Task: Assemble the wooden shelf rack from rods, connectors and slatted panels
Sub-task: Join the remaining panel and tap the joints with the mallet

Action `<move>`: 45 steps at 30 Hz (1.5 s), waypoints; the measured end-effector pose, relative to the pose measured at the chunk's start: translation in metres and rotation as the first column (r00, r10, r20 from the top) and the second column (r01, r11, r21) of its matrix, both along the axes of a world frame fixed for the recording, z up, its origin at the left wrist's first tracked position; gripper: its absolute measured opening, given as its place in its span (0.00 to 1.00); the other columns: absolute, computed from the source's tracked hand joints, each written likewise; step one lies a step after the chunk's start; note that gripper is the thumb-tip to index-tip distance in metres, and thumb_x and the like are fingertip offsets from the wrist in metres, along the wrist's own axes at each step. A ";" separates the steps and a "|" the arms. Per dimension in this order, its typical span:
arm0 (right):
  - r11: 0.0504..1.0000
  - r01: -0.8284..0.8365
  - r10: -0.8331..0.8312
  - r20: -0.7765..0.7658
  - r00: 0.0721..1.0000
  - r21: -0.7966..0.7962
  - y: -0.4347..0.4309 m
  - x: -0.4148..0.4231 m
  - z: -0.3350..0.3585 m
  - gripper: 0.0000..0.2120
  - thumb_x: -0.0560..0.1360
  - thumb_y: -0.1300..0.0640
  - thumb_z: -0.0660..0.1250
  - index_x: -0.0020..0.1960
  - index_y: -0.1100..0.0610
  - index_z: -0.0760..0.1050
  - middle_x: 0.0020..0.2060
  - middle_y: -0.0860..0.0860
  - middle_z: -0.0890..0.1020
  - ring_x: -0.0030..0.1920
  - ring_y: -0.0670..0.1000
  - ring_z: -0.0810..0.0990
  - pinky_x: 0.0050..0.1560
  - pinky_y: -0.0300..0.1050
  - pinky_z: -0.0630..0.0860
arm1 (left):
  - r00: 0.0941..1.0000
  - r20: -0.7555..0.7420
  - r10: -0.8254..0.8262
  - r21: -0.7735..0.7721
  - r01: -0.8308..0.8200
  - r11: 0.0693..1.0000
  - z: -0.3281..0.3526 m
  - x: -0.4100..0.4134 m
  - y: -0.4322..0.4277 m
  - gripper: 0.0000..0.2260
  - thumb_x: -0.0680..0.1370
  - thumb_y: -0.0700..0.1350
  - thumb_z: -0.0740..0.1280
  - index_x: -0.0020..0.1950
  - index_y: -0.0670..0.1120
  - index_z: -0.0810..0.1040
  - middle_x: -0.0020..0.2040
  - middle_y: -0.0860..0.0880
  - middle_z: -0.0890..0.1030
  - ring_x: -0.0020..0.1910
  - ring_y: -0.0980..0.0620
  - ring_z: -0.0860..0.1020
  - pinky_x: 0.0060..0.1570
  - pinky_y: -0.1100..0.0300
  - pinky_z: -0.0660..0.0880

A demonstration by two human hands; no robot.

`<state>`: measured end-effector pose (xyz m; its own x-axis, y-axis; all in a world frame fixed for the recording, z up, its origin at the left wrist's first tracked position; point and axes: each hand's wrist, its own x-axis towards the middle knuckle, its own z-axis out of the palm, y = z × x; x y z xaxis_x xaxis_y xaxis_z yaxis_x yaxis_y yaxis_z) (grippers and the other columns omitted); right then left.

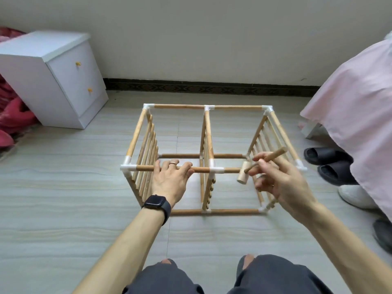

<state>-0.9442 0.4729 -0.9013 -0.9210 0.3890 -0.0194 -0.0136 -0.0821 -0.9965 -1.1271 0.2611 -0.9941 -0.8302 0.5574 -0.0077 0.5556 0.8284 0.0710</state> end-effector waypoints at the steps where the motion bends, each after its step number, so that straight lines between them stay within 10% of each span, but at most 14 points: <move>1: 0.994 -0.079 0.080 0.011 0.997 -0.082 0.003 0.008 -0.002 0.11 0.73 0.55 0.74 0.55 0.53 0.82 0.46 0.57 0.81 0.38 0.55 0.80 0.39 0.45 0.80 | 1.000 -0.002 0.016 0.011 -0.016 1.000 0.000 0.000 0.004 0.20 0.84 0.61 0.42 0.74 0.65 0.62 0.75 0.48 0.70 0.75 0.46 0.63 0.75 0.41 0.49; 6: 0.958 -0.156 0.187 0.113 0.976 -0.240 0.003 0.026 -0.018 0.30 0.60 0.69 0.63 0.63 0.60 0.77 0.56 0.62 0.75 0.50 0.63 0.83 0.50 0.54 0.82 | 0.999 -0.019 0.033 0.057 -0.031 0.998 -0.006 0.004 0.009 0.23 0.83 0.61 0.37 0.80 0.66 0.44 0.82 0.50 0.57 0.81 0.46 0.52 0.76 0.39 0.38; 13: 0.979 -0.120 0.081 0.224 0.971 0.166 -0.022 0.017 -0.034 0.14 0.79 0.43 0.65 0.59 0.51 0.80 0.54 0.57 0.78 0.45 0.50 0.85 0.45 0.43 0.82 | 1.000 -0.003 0.030 0.104 -0.030 0.994 -0.007 0.004 0.007 0.23 0.84 0.60 0.41 0.80 0.66 0.46 0.80 0.51 0.61 0.81 0.47 0.53 0.76 0.41 0.36; 17: 0.703 -0.067 -0.075 0.168 0.983 0.708 -0.017 0.010 -0.043 0.14 0.84 0.59 0.58 0.66 0.43 0.70 0.43 0.45 0.77 0.40 0.40 0.76 0.38 0.33 0.71 | 1.000 0.000 0.031 0.117 -0.031 0.993 -0.007 0.005 0.007 0.22 0.85 0.60 0.43 0.80 0.66 0.49 0.79 0.51 0.64 0.80 0.47 0.56 0.76 0.42 0.37; 20: 0.529 -0.040 -0.167 0.151 0.974 0.848 -0.019 0.008 -0.052 0.15 0.84 0.55 0.58 0.71 0.49 0.66 0.35 0.47 0.77 0.36 0.48 0.78 0.36 0.49 0.72 | 1.000 -0.004 0.029 0.117 -0.028 0.993 -0.007 0.006 0.007 0.22 0.85 0.60 0.43 0.80 0.66 0.49 0.78 0.51 0.65 0.79 0.47 0.57 0.76 0.42 0.37; 25: 0.295 -0.148 -0.272 0.231 0.934 0.944 -0.019 0.007 -0.059 0.11 0.84 0.50 0.56 0.52 0.52 0.76 0.37 0.46 0.78 0.40 0.56 0.80 0.38 0.48 0.65 | 0.999 -0.016 0.032 0.113 -0.030 0.993 -0.007 0.007 0.006 0.22 0.84 0.61 0.42 0.80 0.67 0.48 0.78 0.51 0.66 0.79 0.47 0.57 0.77 0.41 0.38; 31: 0.408 0.029 -0.232 0.073 0.970 0.913 -0.020 0.007 -0.065 0.06 0.84 0.52 0.59 0.49 0.50 0.71 0.35 0.44 0.75 0.36 0.47 0.74 0.33 0.39 0.64 | 0.999 -0.032 0.028 0.105 -0.025 0.994 -0.007 0.007 0.006 0.22 0.84 0.61 0.42 0.80 0.66 0.47 0.78 0.51 0.67 0.79 0.47 0.59 0.77 0.40 0.39; 38: 0.424 -0.229 -0.222 0.346 0.912 0.876 -0.011 -0.001 -0.067 0.13 0.85 0.49 0.54 0.47 0.51 0.73 0.36 0.45 0.77 0.38 0.47 0.75 0.38 0.49 0.65 | 0.999 -0.025 0.033 0.116 -0.030 0.993 -0.007 0.007 0.006 0.22 0.84 0.61 0.42 0.80 0.67 0.47 0.78 0.51 0.66 0.79 0.46 0.59 0.77 0.40 0.39; 45: 0.588 0.181 -0.199 -0.076 0.977 0.788 -0.016 -0.009 -0.039 0.11 0.86 0.51 0.52 0.49 0.53 0.68 0.25 0.51 0.74 0.23 0.50 0.73 0.21 0.42 0.67 | 0.999 -0.020 0.032 0.124 -0.029 0.992 -0.009 0.006 0.006 0.22 0.84 0.60 0.42 0.80 0.67 0.47 0.78 0.51 0.66 0.78 0.47 0.59 0.77 0.41 0.39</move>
<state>-0.9535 0.4572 -0.9405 -0.8274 0.4273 0.3645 0.0838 0.7356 -0.6722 -1.1208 0.2668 -1.0036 -0.8461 0.5272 0.0785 0.5327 0.8307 0.1619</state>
